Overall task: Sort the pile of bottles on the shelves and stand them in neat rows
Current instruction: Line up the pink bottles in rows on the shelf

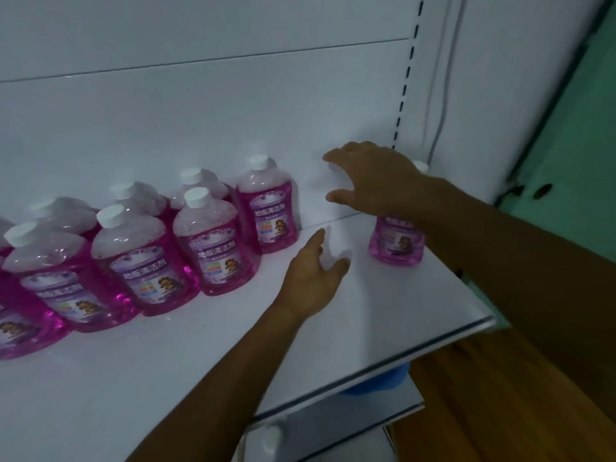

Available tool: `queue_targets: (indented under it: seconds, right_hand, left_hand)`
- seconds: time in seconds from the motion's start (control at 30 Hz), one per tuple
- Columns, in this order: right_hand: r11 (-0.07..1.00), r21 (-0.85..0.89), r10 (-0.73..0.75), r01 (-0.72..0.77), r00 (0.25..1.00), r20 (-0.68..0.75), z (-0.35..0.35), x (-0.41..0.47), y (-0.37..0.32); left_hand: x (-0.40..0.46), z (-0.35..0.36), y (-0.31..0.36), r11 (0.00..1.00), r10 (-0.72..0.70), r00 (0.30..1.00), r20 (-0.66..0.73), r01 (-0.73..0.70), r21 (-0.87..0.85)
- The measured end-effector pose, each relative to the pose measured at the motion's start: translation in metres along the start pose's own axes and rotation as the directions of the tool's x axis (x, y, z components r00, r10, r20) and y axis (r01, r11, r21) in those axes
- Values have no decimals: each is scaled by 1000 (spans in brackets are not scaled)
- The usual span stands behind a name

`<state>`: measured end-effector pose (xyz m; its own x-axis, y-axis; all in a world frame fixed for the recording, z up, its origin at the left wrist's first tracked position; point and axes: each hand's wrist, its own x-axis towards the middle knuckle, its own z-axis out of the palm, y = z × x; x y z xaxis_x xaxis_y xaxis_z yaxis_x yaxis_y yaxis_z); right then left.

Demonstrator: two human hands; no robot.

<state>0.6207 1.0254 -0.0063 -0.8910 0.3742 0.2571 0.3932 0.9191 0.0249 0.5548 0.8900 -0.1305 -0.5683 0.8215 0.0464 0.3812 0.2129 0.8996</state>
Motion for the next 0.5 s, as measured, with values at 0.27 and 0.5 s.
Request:
queue_targets:
  seconds: [0.27, 0.5]
  right_hand:
    - [976, 138, 191, -171, 970, -150, -9, -54, 38]
    - [833, 422, 411, -358, 911, -37, 9, -87, 61]
  left_hand:
    - [17, 40, 30, 999, 47, 991, 128, -47, -2]
    - [21, 58, 31, 992, 121, 986, 111, -118, -34]
